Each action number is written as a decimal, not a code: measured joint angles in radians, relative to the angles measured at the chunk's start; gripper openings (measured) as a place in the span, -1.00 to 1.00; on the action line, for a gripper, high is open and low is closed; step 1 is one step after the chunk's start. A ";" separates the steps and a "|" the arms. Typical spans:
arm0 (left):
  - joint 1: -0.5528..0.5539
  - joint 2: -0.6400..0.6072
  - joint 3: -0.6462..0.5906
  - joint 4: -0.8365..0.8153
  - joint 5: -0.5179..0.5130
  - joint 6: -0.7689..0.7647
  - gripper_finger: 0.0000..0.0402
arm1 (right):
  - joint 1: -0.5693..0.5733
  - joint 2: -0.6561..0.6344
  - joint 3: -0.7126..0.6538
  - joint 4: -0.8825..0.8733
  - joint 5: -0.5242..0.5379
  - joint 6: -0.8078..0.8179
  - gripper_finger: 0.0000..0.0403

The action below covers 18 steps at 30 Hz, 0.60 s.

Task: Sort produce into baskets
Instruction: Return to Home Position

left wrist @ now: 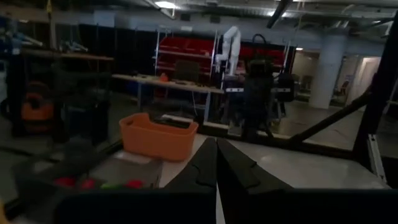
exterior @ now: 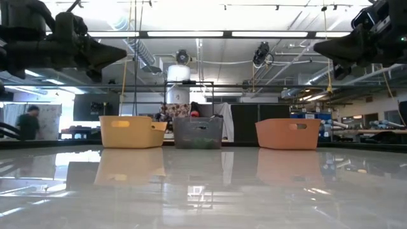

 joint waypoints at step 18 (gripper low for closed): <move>0.063 -0.270 -0.001 -0.291 -0.018 -0.031 -0.97 | 0.001 -0.117 -0.048 -0.089 0.071 0.020 -0.97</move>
